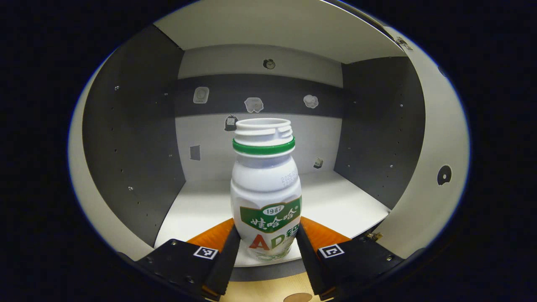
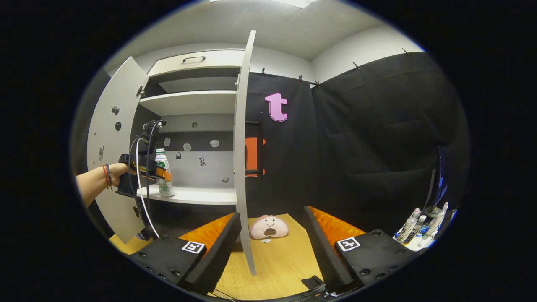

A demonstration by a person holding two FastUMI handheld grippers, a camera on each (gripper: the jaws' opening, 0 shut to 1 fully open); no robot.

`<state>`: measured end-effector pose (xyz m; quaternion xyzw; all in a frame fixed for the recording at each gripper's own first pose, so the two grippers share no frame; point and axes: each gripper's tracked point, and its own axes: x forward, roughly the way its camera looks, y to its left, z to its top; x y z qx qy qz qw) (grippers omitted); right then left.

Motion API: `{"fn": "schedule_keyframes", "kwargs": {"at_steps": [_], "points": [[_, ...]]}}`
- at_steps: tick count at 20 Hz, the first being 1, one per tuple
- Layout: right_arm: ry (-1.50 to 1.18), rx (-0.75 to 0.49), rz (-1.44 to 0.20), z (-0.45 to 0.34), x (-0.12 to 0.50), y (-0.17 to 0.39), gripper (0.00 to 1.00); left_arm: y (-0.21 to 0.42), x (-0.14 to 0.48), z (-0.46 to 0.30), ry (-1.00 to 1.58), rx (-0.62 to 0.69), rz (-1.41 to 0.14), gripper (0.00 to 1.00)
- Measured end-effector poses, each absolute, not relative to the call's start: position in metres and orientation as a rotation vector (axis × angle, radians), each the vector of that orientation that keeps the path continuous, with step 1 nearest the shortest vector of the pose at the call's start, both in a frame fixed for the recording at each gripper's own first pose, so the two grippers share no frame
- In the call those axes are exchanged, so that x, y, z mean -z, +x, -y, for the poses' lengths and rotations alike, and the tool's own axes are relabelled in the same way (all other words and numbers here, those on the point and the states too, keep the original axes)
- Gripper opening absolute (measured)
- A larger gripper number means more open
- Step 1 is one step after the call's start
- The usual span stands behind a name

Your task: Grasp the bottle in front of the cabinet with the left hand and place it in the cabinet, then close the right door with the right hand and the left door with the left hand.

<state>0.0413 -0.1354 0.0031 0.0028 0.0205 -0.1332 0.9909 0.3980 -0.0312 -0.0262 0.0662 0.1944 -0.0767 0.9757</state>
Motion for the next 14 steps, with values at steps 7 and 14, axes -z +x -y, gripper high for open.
{"fn": "schedule_keyframes", "kwargs": {"at_steps": [7,14], "points": [[0.004,0.254,-0.051,0.130,0.002,0.050,0.94,0.406,0.025,0.030,0.131,0.130,-0.369,0.83],[-0.014,0.228,-0.064,0.120,0.004,0.058,0.98,0.378,0.013,0.025,0.101,0.109,-0.312,0.94]]}}
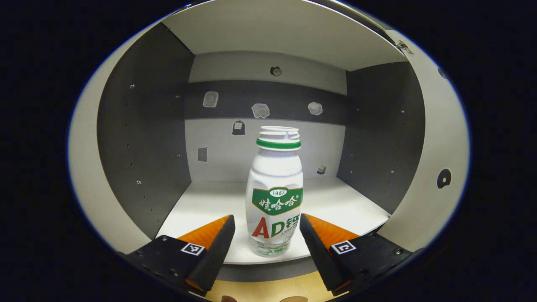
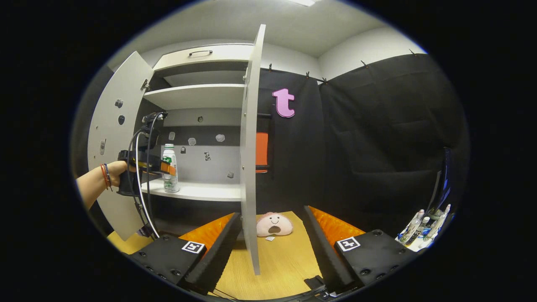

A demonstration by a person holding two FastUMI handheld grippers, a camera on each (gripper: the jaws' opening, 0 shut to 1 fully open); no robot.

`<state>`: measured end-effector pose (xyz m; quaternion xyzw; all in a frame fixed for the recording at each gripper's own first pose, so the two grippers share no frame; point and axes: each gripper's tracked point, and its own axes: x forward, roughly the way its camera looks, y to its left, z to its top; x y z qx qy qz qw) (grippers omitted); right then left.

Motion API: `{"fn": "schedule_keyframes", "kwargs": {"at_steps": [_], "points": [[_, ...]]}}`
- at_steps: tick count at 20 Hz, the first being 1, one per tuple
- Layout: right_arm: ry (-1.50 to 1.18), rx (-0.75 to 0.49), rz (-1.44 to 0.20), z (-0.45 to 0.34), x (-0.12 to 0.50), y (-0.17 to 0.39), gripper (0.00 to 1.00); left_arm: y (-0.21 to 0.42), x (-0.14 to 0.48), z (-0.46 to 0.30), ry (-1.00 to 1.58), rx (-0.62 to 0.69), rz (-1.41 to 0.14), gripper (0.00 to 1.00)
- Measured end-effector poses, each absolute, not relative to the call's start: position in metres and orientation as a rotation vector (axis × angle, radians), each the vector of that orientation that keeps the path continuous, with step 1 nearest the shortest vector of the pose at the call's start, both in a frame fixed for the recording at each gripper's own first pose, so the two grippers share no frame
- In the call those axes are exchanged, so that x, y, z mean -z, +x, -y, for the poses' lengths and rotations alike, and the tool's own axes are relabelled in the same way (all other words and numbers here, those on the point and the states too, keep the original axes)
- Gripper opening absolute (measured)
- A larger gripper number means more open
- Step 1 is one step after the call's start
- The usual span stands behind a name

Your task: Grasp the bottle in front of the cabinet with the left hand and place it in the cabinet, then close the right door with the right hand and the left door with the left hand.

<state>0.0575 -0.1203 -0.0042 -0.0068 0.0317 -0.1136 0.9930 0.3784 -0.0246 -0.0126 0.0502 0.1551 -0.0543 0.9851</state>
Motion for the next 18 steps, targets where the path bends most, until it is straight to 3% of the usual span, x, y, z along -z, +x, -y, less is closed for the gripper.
{"fn": "schedule_keyframes", "kwargs": {"at_steps": [7,18], "points": [[-0.038,0.191,-0.074,0.112,0.003,0.065,0.98,0.319,-0.003,0.015,0.066,0.088,-0.228,0.94],[-0.041,0.258,-0.069,0.163,-0.008,0.065,0.94,0.181,-0.052,0.010,0.061,0.088,-0.091,0.94]]}}
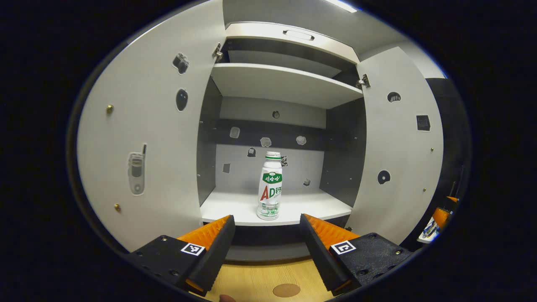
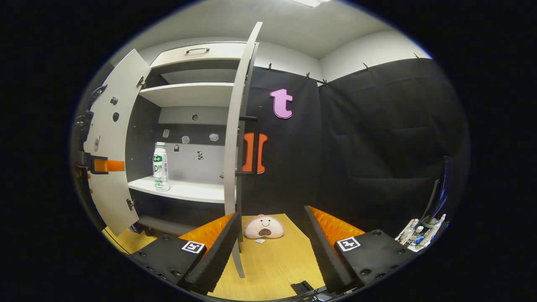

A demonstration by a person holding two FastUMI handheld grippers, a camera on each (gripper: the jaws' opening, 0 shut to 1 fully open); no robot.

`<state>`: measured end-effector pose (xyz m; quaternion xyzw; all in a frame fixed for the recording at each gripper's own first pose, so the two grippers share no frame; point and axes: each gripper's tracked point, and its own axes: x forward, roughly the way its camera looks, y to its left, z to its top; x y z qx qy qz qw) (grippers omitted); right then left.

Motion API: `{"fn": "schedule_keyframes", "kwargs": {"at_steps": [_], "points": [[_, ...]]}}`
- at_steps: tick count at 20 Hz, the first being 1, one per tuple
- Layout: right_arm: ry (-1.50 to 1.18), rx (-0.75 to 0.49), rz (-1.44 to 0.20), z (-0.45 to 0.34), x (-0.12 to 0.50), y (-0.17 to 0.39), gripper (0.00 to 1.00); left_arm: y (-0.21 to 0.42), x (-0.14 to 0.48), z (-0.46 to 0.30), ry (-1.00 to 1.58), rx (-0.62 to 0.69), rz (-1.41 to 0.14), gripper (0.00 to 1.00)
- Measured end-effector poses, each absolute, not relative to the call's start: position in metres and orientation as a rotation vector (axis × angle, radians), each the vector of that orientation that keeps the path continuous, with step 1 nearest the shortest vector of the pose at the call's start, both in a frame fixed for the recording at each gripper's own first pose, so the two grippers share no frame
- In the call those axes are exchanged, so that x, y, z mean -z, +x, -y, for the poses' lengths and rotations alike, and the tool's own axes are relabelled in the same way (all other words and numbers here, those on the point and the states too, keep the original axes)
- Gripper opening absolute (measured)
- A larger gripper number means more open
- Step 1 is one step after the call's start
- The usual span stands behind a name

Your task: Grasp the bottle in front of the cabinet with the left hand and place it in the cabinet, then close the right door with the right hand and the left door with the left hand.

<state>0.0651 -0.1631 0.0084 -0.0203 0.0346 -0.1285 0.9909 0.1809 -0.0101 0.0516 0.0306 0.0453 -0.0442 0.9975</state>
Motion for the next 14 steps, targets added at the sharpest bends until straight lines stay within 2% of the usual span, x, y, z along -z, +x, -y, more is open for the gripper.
{"fn": "schedule_keyframes", "kwargs": {"at_steps": [1,2,3,4,6,7,8,9,10,14], "points": [[-0.029,0.270,-0.069,0.171,-0.009,0.064,0.98,0.168,-0.058,0.008,0.060,0.084,-0.076,0.94],[-0.022,0.281,-0.068,0.178,-0.009,0.063,0.94,0.155,-0.065,0.008,0.060,0.083,-0.061,0.94],[-0.022,0.294,-0.066,0.185,-0.009,0.064,0.98,0.141,-0.070,0.007,0.064,0.082,-0.049,0.94],[-0.028,0.305,-0.064,0.192,-0.007,0.065,0.94,0.128,-0.076,0.007,0.070,0.080,-0.038,0.93],[-0.043,0.320,-0.061,0.201,-0.008,0.072,0.94,0.105,-0.083,0.007,0.075,0.072,-0.021,0.94],[-0.043,0.326,-0.057,0.205,-0.010,0.072,0.98,0.093,-0.086,0.009,0.071,0.073,-0.016,0.94],[-0.042,0.330,-0.049,0.210,-0.010,0.074,0.94,0.083,-0.087,0.012,0.063,0.080,-0.010,0.94],[-0.042,0.334,-0.042,0.213,-0.011,0.079,0.98,0.074,-0.088,0.014,0.058,0.078,-0.011,0.94],[-0.041,0.339,-0.041,0.215,-0.009,0.083,0.94,0.065,-0.085,0.014,0.052,0.074,-0.017,0.94],[-0.049,0.347,-0.067,0.222,0.009,0.103,0.98,0.041,-0.078,0.003,0.042,0.047,-0.031,0.94]]}}
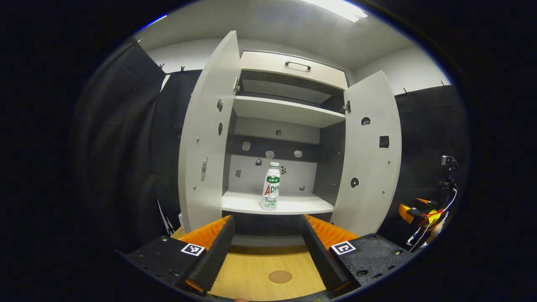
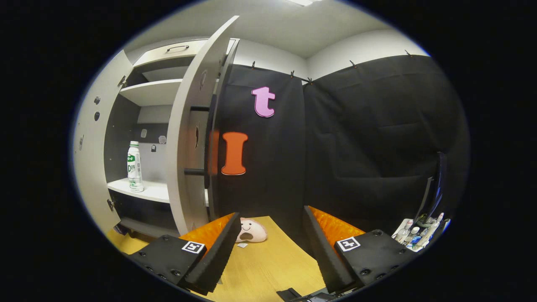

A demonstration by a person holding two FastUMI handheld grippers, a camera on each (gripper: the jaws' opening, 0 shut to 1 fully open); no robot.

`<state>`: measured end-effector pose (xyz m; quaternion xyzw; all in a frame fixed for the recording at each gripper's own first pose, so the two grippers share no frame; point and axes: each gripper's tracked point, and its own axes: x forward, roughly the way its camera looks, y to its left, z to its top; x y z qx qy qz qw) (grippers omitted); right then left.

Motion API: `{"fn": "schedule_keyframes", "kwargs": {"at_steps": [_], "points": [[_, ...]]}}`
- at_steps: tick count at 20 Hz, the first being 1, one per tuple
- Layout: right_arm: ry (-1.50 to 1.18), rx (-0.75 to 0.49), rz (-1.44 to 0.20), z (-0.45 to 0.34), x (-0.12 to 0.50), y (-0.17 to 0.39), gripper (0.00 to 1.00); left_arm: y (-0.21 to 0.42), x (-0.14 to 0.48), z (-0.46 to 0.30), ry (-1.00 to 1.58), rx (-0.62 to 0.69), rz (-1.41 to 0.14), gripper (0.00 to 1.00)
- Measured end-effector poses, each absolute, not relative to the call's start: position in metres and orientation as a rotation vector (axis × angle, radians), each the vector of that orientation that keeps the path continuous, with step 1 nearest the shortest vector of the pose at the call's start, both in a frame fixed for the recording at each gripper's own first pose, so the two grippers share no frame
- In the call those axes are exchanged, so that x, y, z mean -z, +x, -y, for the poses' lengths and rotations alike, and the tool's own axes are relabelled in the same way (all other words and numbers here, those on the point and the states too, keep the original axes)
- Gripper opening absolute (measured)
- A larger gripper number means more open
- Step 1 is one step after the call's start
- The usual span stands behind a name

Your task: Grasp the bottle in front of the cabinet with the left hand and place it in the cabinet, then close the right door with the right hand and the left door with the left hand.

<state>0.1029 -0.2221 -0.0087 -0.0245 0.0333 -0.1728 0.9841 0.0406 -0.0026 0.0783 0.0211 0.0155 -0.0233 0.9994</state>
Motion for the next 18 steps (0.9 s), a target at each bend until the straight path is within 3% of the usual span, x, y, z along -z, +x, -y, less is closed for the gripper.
{"fn": "schedule_keyframes", "kwargs": {"at_steps": [1,3,16,17,18], "points": [[-0.051,0.344,-0.079,0.220,0.014,0.109,0.94,0.036,-0.079,-0.003,0.049,0.031,-0.029,0.94],[-0.052,0.336,-0.095,0.217,0.021,0.119,0.98,0.030,-0.079,-0.011,0.053,0.007,-0.030,0.94],[-0.039,0.256,-0.129,0.184,0.042,0.148,0.97,0.027,-0.080,-0.032,0.034,-0.037,-0.033,0.94],[-0.049,0.258,-0.127,0.185,0.042,0.149,0.89,0.028,-0.080,-0.034,0.033,-0.041,-0.033,0.94],[-0.048,0.254,-0.126,0.184,0.041,0.149,1.00,0.029,-0.080,-0.036,0.030,-0.045,-0.033,0.94]]}}
